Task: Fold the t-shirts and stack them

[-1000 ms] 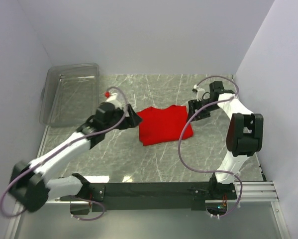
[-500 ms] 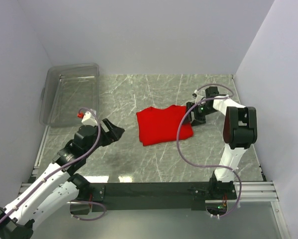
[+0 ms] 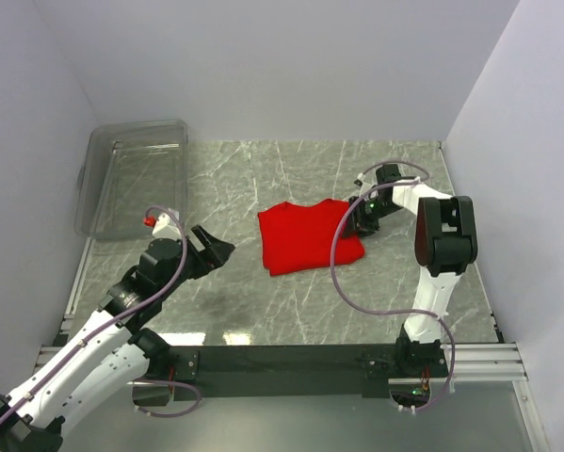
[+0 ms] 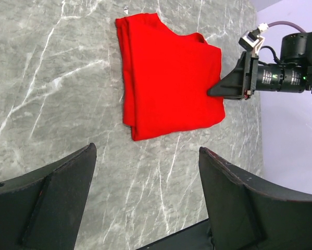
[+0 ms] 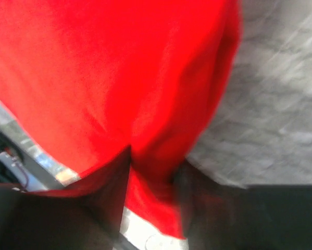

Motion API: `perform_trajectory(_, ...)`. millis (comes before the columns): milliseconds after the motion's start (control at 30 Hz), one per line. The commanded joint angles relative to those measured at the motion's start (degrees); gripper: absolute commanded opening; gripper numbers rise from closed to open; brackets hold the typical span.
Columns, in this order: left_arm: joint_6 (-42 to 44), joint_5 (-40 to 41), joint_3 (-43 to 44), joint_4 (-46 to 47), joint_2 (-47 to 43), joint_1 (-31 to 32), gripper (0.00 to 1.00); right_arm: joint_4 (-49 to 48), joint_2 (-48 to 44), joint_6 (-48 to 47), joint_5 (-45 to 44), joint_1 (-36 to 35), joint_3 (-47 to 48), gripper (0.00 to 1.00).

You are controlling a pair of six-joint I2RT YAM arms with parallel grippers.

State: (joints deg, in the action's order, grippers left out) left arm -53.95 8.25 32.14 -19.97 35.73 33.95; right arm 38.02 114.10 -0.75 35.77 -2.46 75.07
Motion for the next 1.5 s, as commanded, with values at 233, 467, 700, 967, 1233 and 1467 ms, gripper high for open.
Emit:
perform_trajectory(233, -0.8, 0.2, 0.8, 1.2, -0.6, 0.0, 0.84, 3.4, 4.1, 0.3, -0.1, 0.5, 4.6, 0.0)
perform_trajectory(467, -1.0, 0.0, 0.5, 1.1, -0.7, 0.0, 0.84, 2.1, 3.2, 0.1, -2.5, 6.6, 11.8, 0.0)
perform_trajectory(700, 0.3, -0.3, 1.1, 0.9, 0.7, -0.1, 0.84, 8.4, 12.4, -2.1, -5.9, 15.4, 33.4, 0.0)
perform_trajectory(967, 0.9, -0.8, 1.2, 2.0, 2.5, 0.0, 0.84, 8.4, 20.8, -0.6, -14.5, 22.8, 47.0, 0.0)
perform_trajectory(1233, 1.8, -1.2, 2.0, 2.5, 4.4, 0.0, 0.84, 6.3, 21.3, -1.3, -19.6, 23.6, 47.6, 0.05)
perform_trajectory(1467, 2.3, -1.0, 2.5, 2.1, 4.2, 0.0, 0.84, 2.2, 12.9, -7.4, -27.8, 22.5, 40.1, 0.74)
